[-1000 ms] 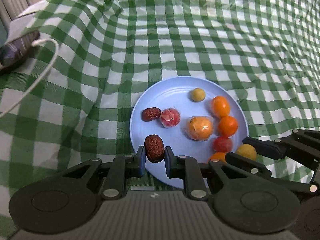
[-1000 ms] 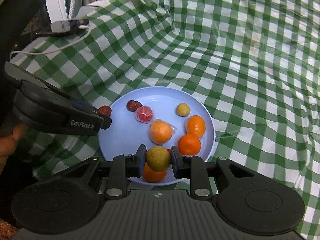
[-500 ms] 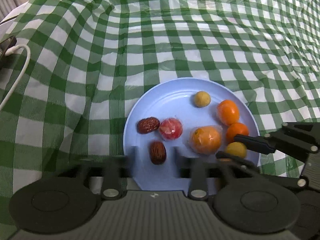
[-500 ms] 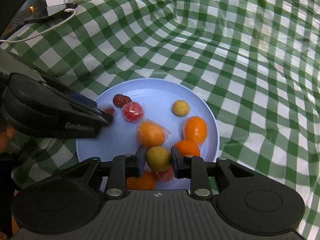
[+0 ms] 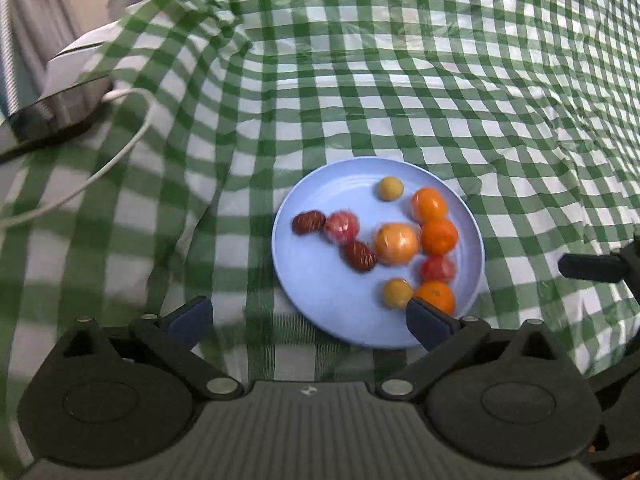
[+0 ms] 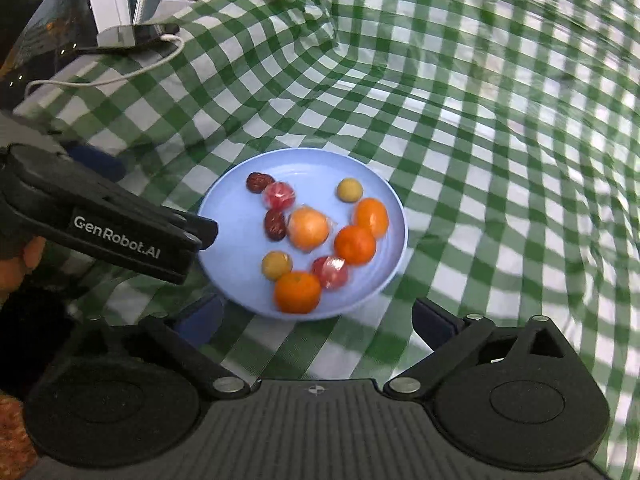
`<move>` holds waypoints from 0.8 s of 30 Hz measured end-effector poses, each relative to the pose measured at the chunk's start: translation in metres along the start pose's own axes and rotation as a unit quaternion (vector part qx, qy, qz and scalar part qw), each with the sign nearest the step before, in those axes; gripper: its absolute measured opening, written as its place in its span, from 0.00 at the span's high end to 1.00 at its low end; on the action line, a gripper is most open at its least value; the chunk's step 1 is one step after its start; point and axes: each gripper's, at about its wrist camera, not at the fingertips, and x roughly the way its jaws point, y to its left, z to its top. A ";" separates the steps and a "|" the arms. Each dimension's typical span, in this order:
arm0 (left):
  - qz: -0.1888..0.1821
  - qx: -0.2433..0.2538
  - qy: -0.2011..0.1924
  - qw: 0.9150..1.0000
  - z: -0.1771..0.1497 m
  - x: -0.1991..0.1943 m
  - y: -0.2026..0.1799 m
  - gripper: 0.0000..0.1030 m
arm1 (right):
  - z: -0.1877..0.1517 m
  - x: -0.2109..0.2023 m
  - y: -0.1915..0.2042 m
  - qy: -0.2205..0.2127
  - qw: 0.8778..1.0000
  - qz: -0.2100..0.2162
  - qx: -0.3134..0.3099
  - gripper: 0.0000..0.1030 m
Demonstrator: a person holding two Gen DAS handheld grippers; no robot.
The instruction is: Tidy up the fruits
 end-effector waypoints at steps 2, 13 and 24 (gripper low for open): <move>0.002 -0.011 -0.003 1.000 -0.008 -0.014 0.001 0.00 | -0.005 -0.012 0.004 -0.006 1.000 -0.004 0.008 0.01; 0.028 -0.019 -0.034 0.999 -0.031 -0.060 0.000 0.00 | -0.021 -0.063 0.026 -0.066 0.997 -0.036 -0.003 0.01; 0.034 -0.024 -0.045 0.998 -0.040 -0.078 -0.007 0.00 | -0.030 -0.088 0.034 -0.095 0.994 -0.050 0.002 0.01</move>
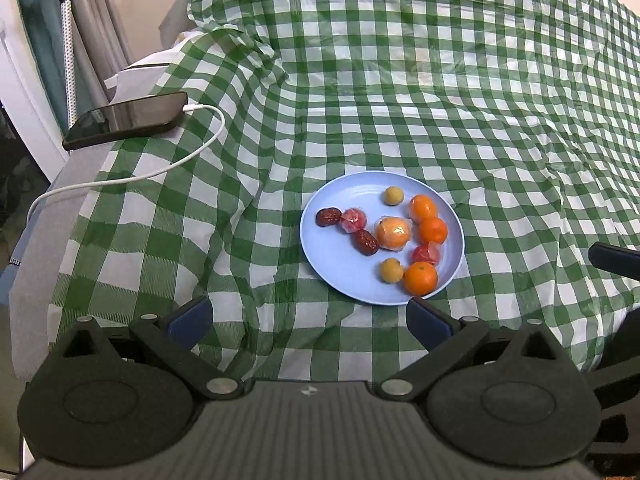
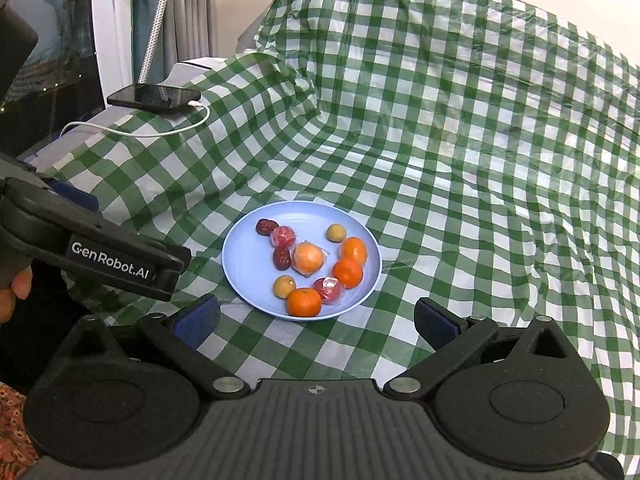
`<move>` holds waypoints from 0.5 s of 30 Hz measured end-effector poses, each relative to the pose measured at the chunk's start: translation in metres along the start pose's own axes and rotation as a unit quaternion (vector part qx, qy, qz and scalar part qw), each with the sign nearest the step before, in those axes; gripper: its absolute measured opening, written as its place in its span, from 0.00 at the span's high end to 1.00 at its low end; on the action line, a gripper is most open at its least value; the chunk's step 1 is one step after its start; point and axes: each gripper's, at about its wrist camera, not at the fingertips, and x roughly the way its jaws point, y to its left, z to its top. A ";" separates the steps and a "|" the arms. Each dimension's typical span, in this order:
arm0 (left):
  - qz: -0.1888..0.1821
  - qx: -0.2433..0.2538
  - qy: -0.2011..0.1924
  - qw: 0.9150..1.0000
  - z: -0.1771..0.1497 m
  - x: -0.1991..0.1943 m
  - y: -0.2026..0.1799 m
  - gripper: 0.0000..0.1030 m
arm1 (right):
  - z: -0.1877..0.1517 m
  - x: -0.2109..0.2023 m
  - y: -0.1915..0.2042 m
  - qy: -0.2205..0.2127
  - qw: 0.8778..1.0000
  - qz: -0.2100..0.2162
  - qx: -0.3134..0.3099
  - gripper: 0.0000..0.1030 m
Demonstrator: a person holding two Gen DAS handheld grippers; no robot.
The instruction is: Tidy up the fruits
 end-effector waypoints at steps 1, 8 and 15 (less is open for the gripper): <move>-0.002 -0.001 0.002 1.000 0.000 0.000 0.000 0.00 | 0.000 -0.001 0.001 -0.001 1.000 -0.002 0.001 0.01; -0.002 0.002 0.001 1.000 -0.002 -0.003 -0.001 0.00 | -0.002 -0.005 0.001 -0.003 1.000 -0.005 0.005 0.01; -0.001 0.008 0.011 1.000 -0.002 0.001 0.000 0.00 | -0.004 -0.005 0.000 -0.002 1.000 -0.008 0.008 0.01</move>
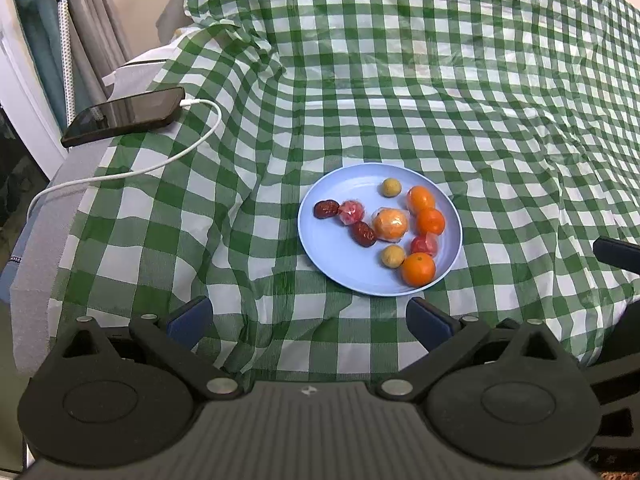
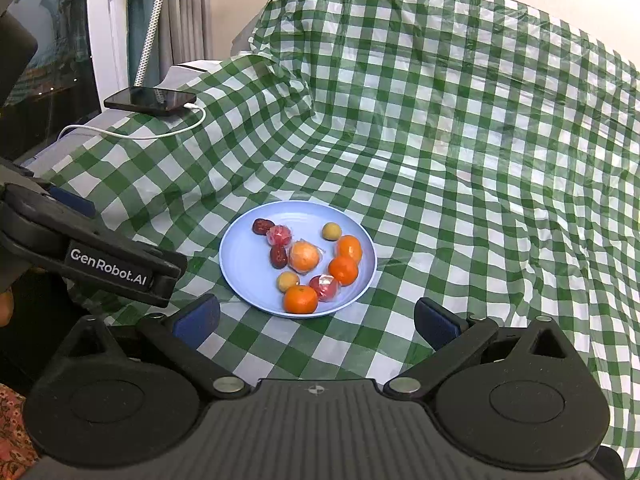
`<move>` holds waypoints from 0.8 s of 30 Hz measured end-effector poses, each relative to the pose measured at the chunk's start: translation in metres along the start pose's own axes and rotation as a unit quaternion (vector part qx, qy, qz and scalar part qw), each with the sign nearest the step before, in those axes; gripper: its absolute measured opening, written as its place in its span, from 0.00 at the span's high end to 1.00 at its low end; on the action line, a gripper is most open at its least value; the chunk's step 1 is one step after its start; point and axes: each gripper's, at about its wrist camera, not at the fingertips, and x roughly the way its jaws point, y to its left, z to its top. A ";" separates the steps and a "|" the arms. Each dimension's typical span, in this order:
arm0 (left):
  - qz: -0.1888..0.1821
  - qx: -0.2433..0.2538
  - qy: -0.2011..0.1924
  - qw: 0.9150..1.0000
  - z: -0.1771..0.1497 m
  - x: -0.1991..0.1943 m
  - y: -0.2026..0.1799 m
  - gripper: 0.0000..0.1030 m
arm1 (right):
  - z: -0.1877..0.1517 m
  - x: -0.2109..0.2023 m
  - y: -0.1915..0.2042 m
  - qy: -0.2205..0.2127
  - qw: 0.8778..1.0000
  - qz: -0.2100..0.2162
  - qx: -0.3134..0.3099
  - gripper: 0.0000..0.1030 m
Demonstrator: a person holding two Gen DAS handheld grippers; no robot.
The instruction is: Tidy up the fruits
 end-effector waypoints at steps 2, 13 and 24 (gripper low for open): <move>-0.003 -0.001 0.005 1.000 0.000 0.002 0.001 0.00 | 0.000 0.001 -0.001 0.002 1.000 0.000 0.003 0.01; -0.005 0.006 0.005 1.000 0.000 0.002 -0.002 0.00 | -0.001 0.005 0.001 0.013 1.000 0.001 0.004 0.01; 0.002 0.022 -0.003 1.000 0.001 0.003 -0.002 0.00 | -0.001 0.007 -0.001 0.014 1.000 0.002 0.004 0.01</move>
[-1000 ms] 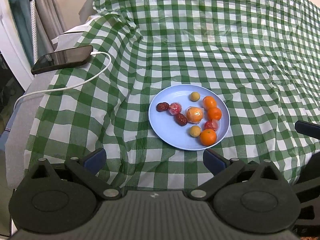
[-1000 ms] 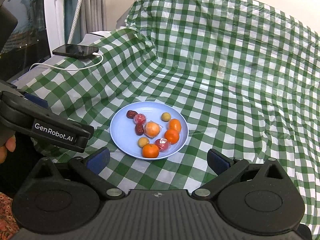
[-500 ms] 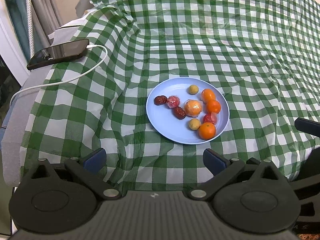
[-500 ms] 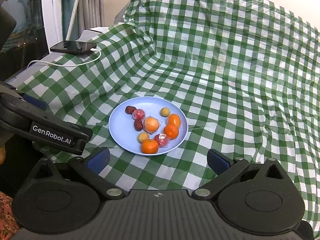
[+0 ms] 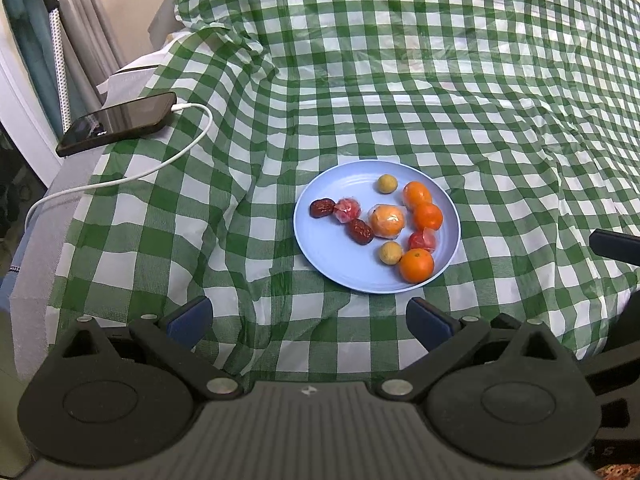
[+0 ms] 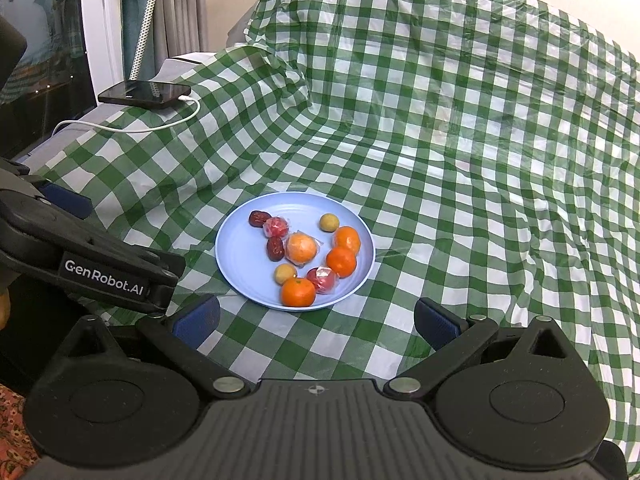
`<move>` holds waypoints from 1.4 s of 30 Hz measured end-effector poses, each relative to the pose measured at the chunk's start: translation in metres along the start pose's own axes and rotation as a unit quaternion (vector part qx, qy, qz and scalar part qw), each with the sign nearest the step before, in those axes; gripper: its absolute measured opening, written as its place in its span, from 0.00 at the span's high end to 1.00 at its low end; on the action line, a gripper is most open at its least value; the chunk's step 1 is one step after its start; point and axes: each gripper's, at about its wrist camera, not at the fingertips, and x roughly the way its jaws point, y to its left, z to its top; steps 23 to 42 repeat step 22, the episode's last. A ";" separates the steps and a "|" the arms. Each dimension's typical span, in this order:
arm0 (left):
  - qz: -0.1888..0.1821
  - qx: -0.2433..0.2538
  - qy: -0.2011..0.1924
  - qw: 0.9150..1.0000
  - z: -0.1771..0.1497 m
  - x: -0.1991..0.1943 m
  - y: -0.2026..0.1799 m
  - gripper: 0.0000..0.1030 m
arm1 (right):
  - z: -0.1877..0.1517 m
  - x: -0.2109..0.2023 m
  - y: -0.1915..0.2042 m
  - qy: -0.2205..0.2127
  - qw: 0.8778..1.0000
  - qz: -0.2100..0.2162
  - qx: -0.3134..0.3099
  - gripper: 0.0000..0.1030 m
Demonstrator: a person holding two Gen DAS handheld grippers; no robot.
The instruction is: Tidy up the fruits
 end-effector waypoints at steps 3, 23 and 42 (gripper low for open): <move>0.003 0.003 0.000 1.000 0.000 0.001 0.001 0.00 | 0.000 0.000 0.001 0.000 1.000 0.000 0.000 0.01; 0.014 0.006 0.007 1.000 0.002 0.006 0.006 0.00 | 0.000 0.001 0.003 0.001 1.000 -0.002 0.002 0.01; 0.014 0.006 0.007 1.000 0.002 0.006 0.006 0.00 | 0.000 0.001 0.003 0.001 1.000 -0.002 0.002 0.01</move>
